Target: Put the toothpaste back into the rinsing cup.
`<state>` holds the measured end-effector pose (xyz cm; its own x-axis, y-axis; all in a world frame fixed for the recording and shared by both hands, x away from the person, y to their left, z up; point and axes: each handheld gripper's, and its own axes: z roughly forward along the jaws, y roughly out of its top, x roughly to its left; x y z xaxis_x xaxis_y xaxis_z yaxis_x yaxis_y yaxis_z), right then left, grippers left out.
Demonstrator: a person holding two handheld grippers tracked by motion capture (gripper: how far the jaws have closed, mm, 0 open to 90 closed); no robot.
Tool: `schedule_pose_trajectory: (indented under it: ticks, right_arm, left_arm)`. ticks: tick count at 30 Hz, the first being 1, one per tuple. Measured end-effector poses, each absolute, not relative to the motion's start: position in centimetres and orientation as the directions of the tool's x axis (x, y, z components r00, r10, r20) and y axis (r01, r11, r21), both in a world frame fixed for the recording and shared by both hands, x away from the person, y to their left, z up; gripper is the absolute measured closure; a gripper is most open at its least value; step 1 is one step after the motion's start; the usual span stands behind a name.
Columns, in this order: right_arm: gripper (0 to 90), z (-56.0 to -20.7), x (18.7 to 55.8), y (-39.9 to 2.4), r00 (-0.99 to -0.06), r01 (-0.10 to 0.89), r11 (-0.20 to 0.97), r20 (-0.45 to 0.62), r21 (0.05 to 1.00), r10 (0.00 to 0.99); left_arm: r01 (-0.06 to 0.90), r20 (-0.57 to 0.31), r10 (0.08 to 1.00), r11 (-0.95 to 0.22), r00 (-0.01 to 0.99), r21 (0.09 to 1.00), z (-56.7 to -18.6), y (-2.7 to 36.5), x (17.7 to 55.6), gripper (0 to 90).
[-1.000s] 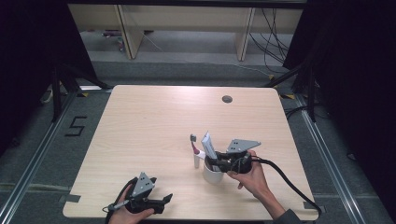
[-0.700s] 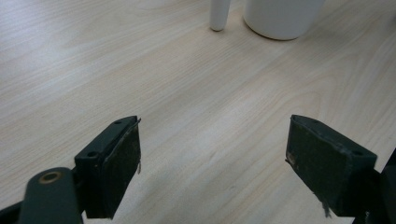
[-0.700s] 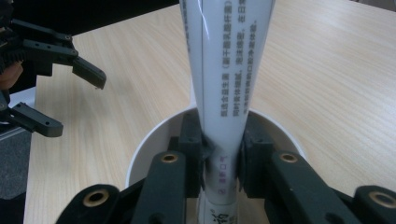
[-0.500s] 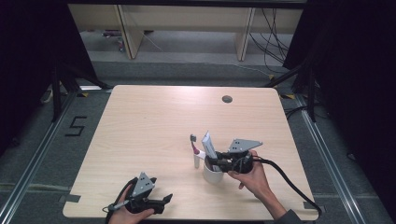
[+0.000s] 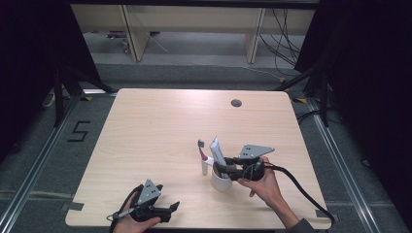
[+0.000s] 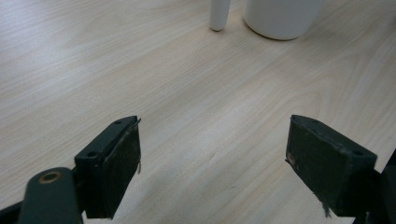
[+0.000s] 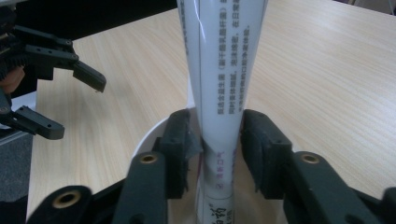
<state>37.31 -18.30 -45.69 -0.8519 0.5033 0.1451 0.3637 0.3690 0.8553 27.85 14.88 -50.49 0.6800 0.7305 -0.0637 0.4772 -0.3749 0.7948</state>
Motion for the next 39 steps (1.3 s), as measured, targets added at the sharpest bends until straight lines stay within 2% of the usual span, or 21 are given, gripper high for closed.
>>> schedule_pose_trajectory:
  ticks: [3, 8, 10, 16, 20, 22, 24, 25, 26, 33, 34, 37, 38, 39]
  right_arm:
    - [55.0, -45.5, 37.5, -18.5, -0.86, 0.321, 0.36, 0.11, 0.876, 0.498]
    - [47.9, -44.7, 37.4, -19.1, -0.864, 0.307, 0.351, 0.105, 0.884, 0.493]
    - [46.4, -44.5, 37.2, -19.2, -0.861, 0.323, 0.326, 0.133, 0.888, 0.492]
    - [42.5, -44.0, 37.3, -20.1, -0.847, 0.306, 0.319, 0.103, 0.897, 0.521]
    - [38.7, -43.6, 37.1, -20.7, -0.826, 0.346, 0.297, 0.138, 0.89, 0.547]
    - [38.0, -43.4, 37.2, -21.1, -0.826, 0.304, 0.293, 0.097, 0.907, 0.555]
    - [36.9, -43.1, 37.2, -21.6, -0.824, 0.31, 0.294, 0.101, 0.904, 0.557]
    - [36.5, -43.0, 36.9, -21.6, -0.808, 0.348, 0.282, 0.134, 0.894, 0.573]
    - [35.9, -43.0, 37.1, -21.9, -0.817, 0.306, 0.294, 0.091, 0.906, 0.57]
    - [32.0, -42.7, 37.0, -23.8, -0.784, 0.324, 0.276, 0.093, 0.905, 0.614]
    - [32.1, -42.6, 36.7, -24.1, -0.773, 0.352, 0.27, 0.116, 0.896, 0.623]
    - [31.0, -42.4, 36.8, -25.2, -0.762, 0.333, 0.271, 0.088, 0.903, 0.641]
    - [30.6, -42.4, 36.6, -25.4, -0.752, 0.361, 0.247, 0.124, 0.899, 0.647]
    - [30.6, -42.3, 36.7, -25.8, -0.747, 0.34, 0.254, 0.095, 0.906, 0.658]
  left_arm:
    - [0.478, -0.059, 0.731, -0.38, 0.68, 0.792, -50.5, 14.9, 27.9, 17.3]
    - [0.478, -0.06, 0.731, -0.38, 0.68, 0.792, -50.5, 14.9, 27.9, 17.3]
    - [0.478, -0.059, 0.731, -0.381, 0.68, 0.792, -50.5, 14.9, 27.9, 17.3]
    - [0.478, -0.059, 0.731, -0.381, 0.68, 0.791, -50.5, 14.9, 27.9, 17.3]
    - [0.478, -0.062, 0.73, -0.378, 0.68, 0.792, -50.5, 14.9, 27.9, 17.3]
    - [0.477, -0.057, 0.73, -0.384, 0.681, 0.791, -50.5, 14.9, 27.9, 17.3]
    - [0.481, -0.069, 0.73, -0.372, 0.68, 0.794, -50.5, 14.8, 27.8, 17.3]
    - [0.48, -0.067, 0.731, -0.373, 0.679, 0.794, -50.5, 14.8, 27.8, 17.3]
    - [0.479, -0.061, 0.731, -0.38, 0.68, 0.791, -50.5, 14.9, 27.9, 17.3]
    - [0.478, -0.058, 0.731, -0.383, 0.68, 0.79, -50.5, 14.9, 27.9, 17.3]
    - [0.476, -0.056, 0.73, -0.383, 0.681, 0.791, -50.5, 14.9, 27.9, 17.3]
    - [0.479, -0.062, 0.731, -0.378, 0.68, 0.793, -50.5, 14.9, 27.9, 17.3]
    - [0.48, -0.069, 0.73, -0.372, 0.68, 0.795, -50.5, 14.9, 27.8, 17.3]
    - [0.477, -0.056, 0.73, -0.384, 0.681, 0.79, -50.5, 15.0, 27.9, 17.3]
